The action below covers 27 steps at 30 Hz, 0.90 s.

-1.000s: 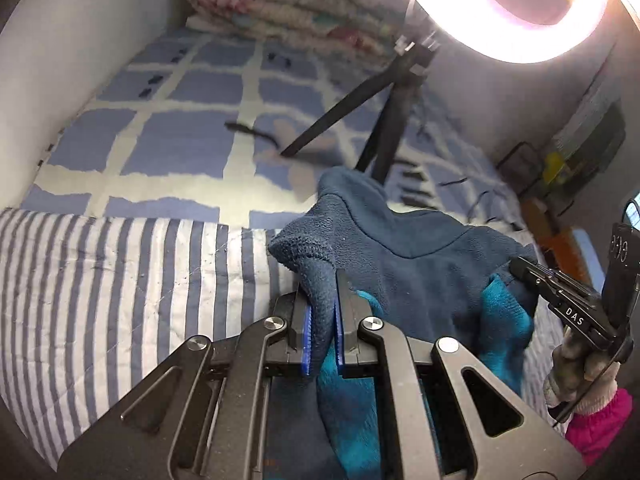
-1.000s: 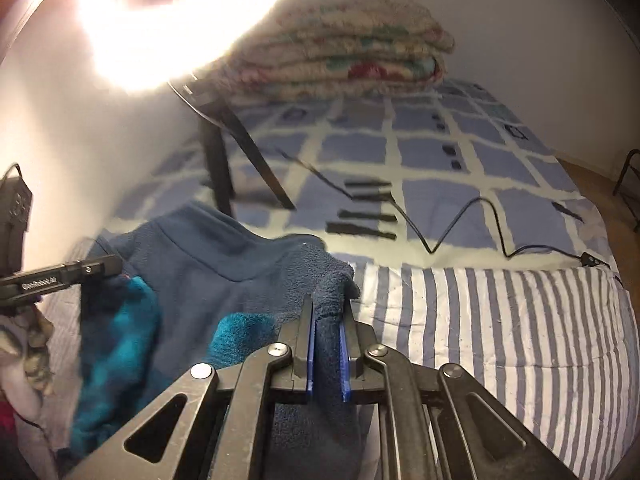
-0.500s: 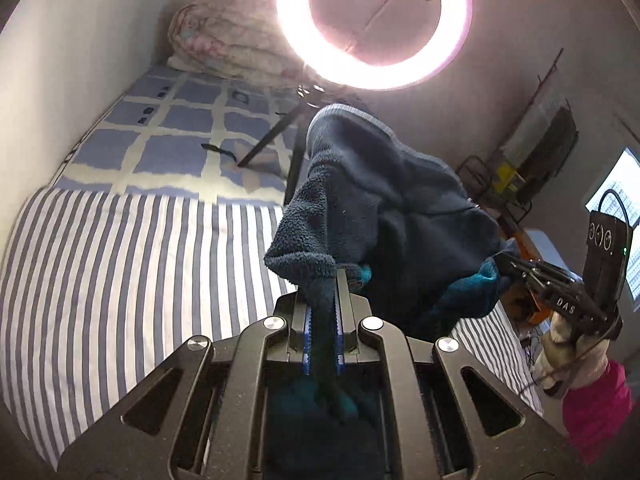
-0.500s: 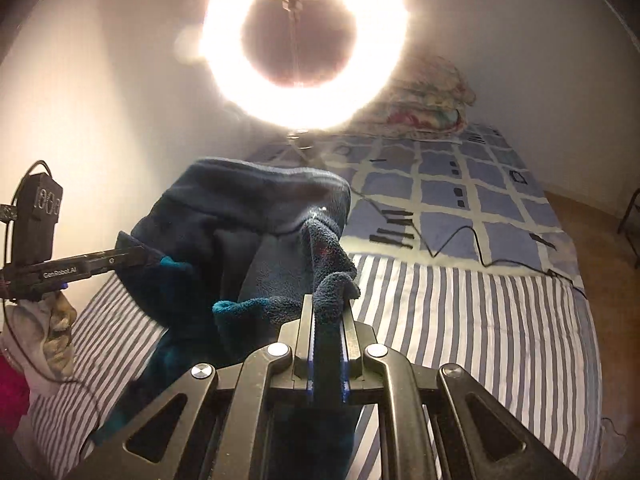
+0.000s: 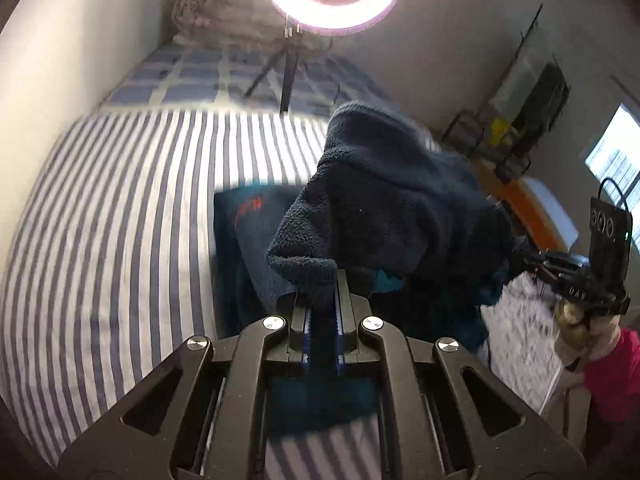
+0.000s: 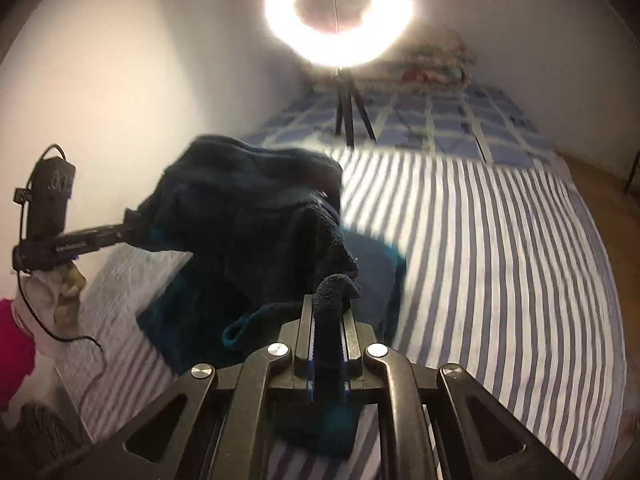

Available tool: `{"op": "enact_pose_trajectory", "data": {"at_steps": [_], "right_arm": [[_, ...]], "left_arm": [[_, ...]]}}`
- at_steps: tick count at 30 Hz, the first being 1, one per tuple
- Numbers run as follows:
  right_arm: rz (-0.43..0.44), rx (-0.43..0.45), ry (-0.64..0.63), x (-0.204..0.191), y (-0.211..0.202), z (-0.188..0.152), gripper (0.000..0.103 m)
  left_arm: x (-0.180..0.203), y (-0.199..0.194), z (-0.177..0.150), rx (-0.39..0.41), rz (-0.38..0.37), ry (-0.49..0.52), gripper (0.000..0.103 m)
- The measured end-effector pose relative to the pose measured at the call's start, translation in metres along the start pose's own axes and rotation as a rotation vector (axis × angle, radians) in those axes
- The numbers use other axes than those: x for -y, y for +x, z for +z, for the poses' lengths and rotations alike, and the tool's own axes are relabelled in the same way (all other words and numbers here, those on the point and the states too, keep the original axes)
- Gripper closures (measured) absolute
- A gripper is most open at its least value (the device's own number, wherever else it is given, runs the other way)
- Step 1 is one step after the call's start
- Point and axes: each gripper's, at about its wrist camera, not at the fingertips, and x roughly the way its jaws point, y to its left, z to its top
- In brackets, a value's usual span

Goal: Fold large clothes
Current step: 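Fold the collar end over the folded hem with both grippers and release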

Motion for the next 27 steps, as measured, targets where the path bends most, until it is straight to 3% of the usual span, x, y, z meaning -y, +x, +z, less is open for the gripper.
{"op": "enact_pose_trajectory", "data": {"at_steps": [3, 5, 7, 10, 13, 19, 20, 23, 27], "right_arm": [[-0.012, -0.047, 0.009, -0.002, 0.002, -0.029, 0.095], [-0.028, -0.067, -0.003, -0.008, -0.007, -0.042, 0.086], [-0.036, -0.051, -0.001, -0.01, -0.024, -0.046, 0.079], [-0.031, -0.009, 0.009, -0.017, -0.063, -0.047, 0.078], [-0.023, 0.052, -0.003, -0.037, -0.113, -0.048, 0.075], [0.0, 0.122, -0.069, -0.086, -0.206, -0.057, 0.069], [-0.005, 0.129, -0.084, -0.092, -0.218, -0.059, 0.062], [-0.018, 0.171, -0.138, -0.116, -0.258, -0.059, 0.051], [-0.04, 0.196, -0.176, -0.127, -0.273, -0.06, 0.041]], "left_arm": [[0.0, 0.002, -0.026, -0.058, 0.026, -0.005, 0.094], [0.0, -0.005, -0.043, -0.076, 0.031, -0.013, 0.093], [0.003, -0.024, -0.055, -0.066, 0.042, -0.009, 0.087], [0.007, -0.06, -0.067, -0.033, 0.031, -0.018, 0.086], [0.021, -0.12, -0.08, 0.035, 0.024, 0.004, 0.085], [0.049, -0.227, -0.092, 0.1, -0.016, 0.024, 0.07], [0.055, -0.244, -0.092, 0.109, -0.022, 0.028, 0.062], [0.069, -0.286, -0.085, 0.149, -0.043, 0.046, 0.039], [0.076, -0.306, -0.082, 0.177, -0.056, 0.043, 0.033]]}}
